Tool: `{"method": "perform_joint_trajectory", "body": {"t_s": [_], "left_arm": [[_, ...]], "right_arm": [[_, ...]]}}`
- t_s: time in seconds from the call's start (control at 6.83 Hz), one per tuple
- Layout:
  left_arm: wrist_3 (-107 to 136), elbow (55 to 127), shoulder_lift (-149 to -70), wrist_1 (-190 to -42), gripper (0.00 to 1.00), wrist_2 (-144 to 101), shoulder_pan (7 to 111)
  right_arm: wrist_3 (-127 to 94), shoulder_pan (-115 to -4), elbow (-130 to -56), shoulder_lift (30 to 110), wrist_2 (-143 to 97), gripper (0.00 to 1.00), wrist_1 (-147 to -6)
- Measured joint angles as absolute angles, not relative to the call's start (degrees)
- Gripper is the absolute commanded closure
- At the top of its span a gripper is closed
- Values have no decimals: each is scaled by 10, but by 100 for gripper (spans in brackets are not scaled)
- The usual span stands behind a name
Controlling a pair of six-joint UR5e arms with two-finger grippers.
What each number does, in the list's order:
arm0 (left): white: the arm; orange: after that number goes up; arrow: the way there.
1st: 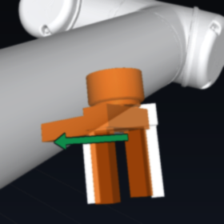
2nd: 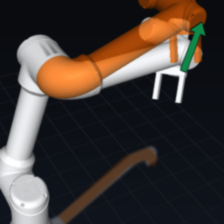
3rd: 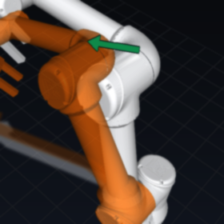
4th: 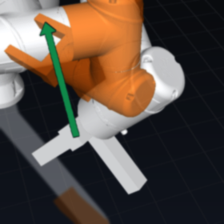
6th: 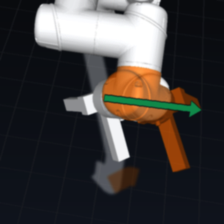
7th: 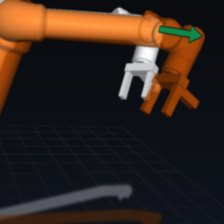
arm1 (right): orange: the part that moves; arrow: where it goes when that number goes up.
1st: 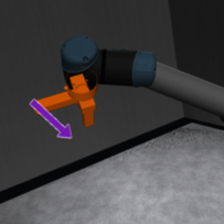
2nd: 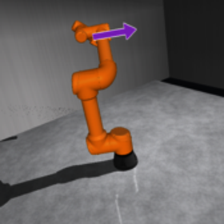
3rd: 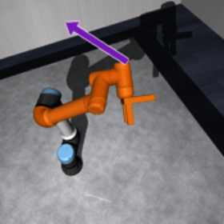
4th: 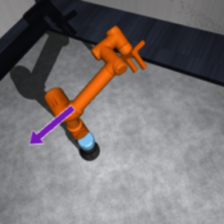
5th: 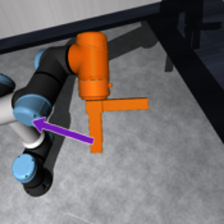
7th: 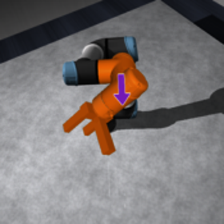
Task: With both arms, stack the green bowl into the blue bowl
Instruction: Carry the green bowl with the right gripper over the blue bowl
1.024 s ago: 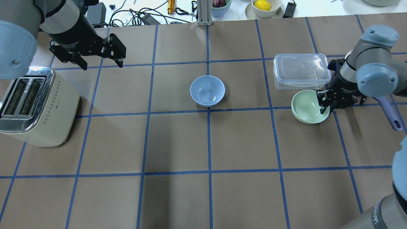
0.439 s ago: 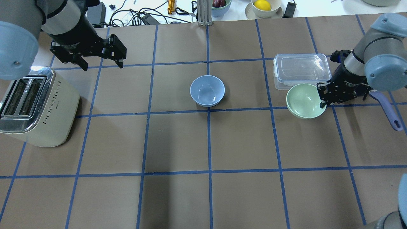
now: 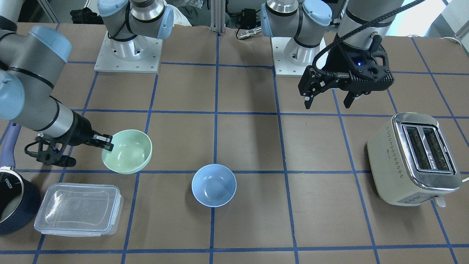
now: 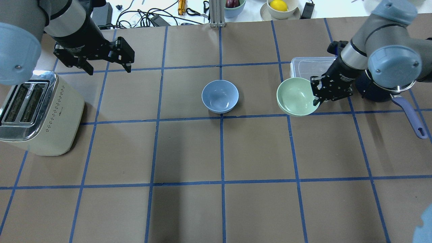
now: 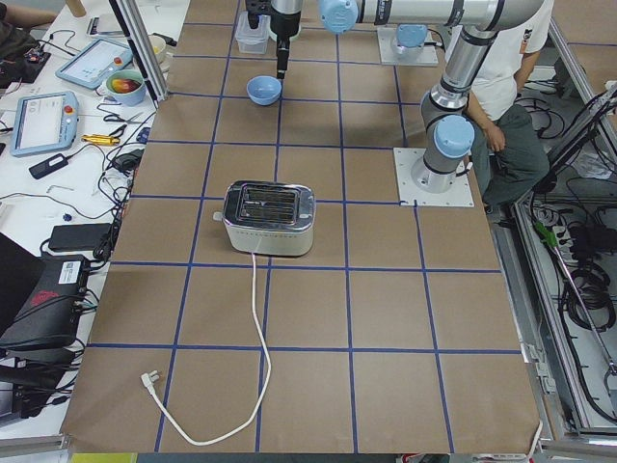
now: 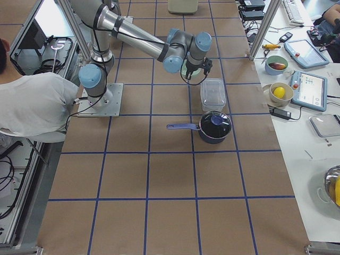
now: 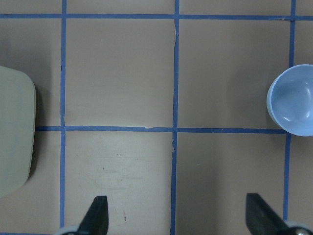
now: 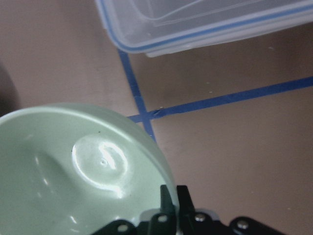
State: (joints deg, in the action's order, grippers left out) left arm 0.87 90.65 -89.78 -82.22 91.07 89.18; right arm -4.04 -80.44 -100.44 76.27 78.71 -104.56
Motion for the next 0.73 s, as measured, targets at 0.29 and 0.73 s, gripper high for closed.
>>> {"method": "perform_joint_trajectory", "body": {"t_s": [0.29, 0.73], "left_arm": [[11, 907, -898, -823, 0, 911, 892], [12, 907, -898, -822, 0, 911, 892]], "right_arm": [[-163, -888, -963, 743, 762, 100, -1050], [-243, -977, -863, 652, 758, 100, -1054]]}}
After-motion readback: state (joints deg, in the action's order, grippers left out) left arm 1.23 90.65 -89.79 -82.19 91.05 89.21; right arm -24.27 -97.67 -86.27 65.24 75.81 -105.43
